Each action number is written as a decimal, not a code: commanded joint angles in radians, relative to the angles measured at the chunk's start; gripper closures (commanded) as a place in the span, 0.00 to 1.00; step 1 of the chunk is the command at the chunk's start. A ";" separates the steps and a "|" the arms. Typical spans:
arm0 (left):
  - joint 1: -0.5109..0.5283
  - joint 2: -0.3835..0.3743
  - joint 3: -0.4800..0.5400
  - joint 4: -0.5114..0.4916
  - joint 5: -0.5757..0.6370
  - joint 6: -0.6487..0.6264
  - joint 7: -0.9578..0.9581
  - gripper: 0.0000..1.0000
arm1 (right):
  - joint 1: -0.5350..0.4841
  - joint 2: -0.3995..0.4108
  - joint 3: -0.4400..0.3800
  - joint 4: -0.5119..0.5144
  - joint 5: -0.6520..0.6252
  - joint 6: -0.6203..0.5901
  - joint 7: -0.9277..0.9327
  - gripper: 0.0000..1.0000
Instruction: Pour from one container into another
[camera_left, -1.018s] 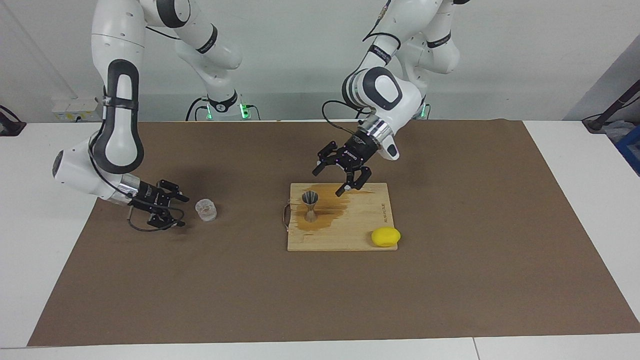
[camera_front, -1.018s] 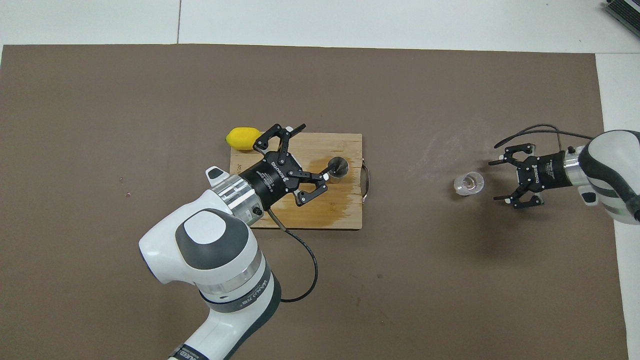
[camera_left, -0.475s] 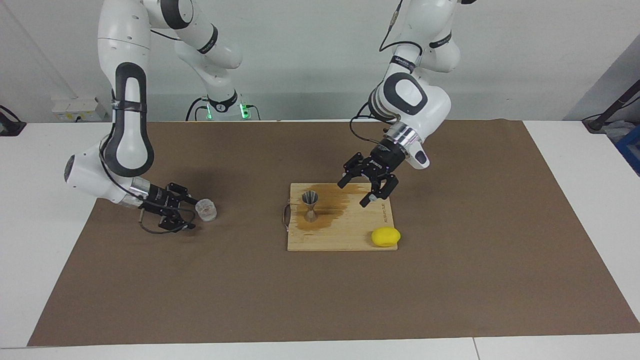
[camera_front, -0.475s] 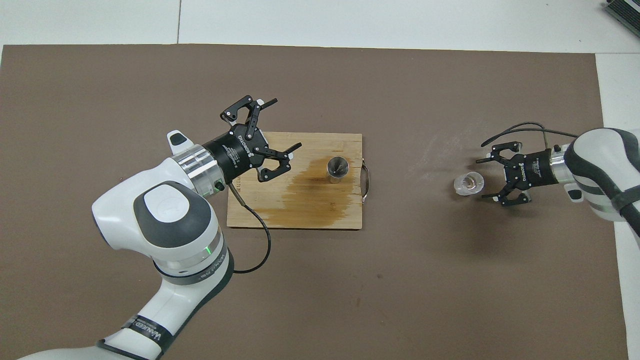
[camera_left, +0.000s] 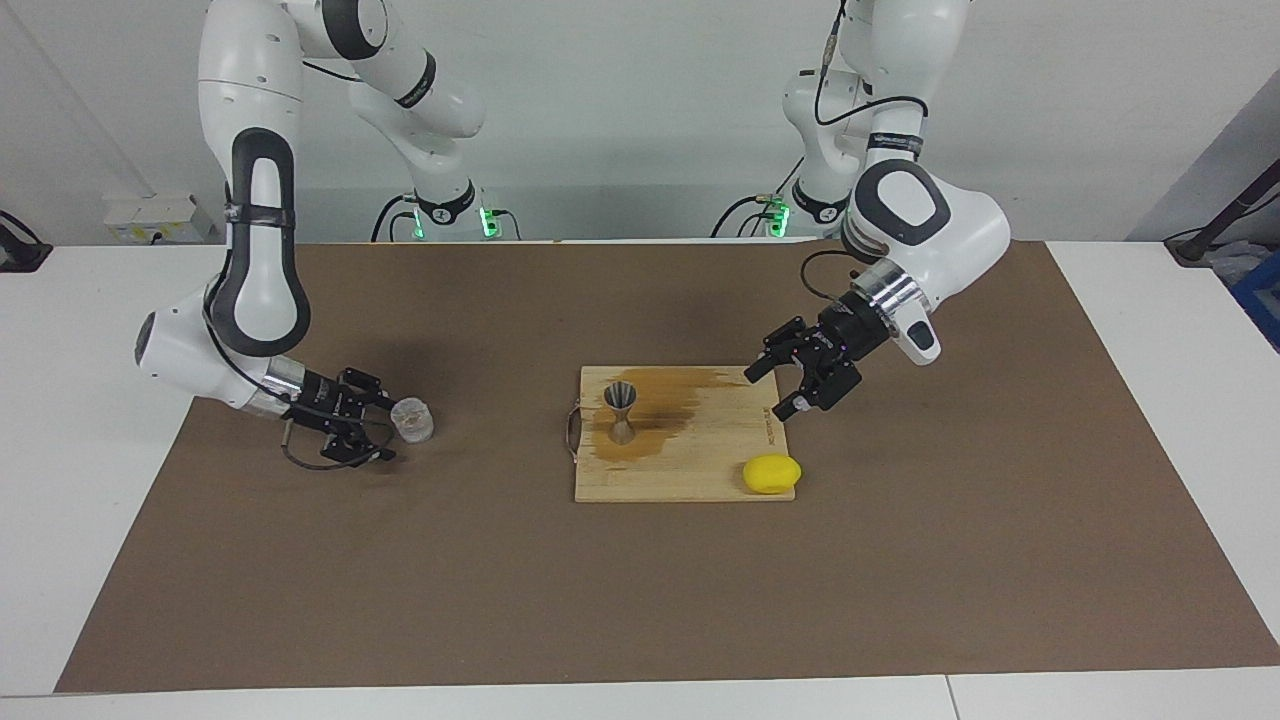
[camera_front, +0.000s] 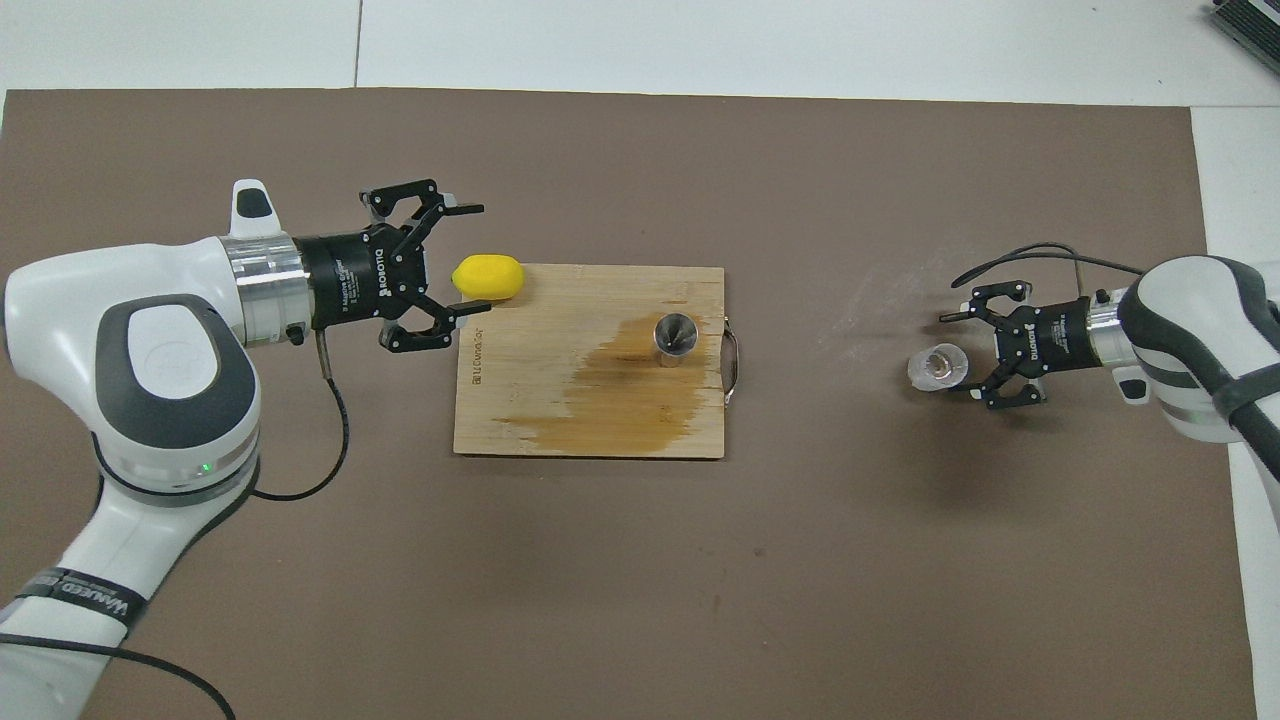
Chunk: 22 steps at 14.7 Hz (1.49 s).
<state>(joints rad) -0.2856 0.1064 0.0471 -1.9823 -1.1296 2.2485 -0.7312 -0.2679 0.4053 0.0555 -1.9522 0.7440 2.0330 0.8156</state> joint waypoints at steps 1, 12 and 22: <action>0.052 -0.007 -0.006 0.061 0.343 -0.145 -0.004 0.00 | -0.002 0.007 0.006 -0.016 0.038 0.026 -0.052 0.07; 0.158 -0.045 0.008 0.131 1.053 -0.297 0.757 0.00 | 0.015 0.003 0.007 -0.024 0.043 0.010 -0.061 0.08; 0.174 -0.131 0.024 0.194 1.047 -0.412 0.727 0.00 | 0.015 0.001 0.006 -0.028 0.043 0.009 -0.064 0.71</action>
<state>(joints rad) -0.1191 -0.0257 0.0753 -1.8018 -0.0983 1.8568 0.0127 -0.2441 0.4131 0.0566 -1.9662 0.7520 2.0385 0.7891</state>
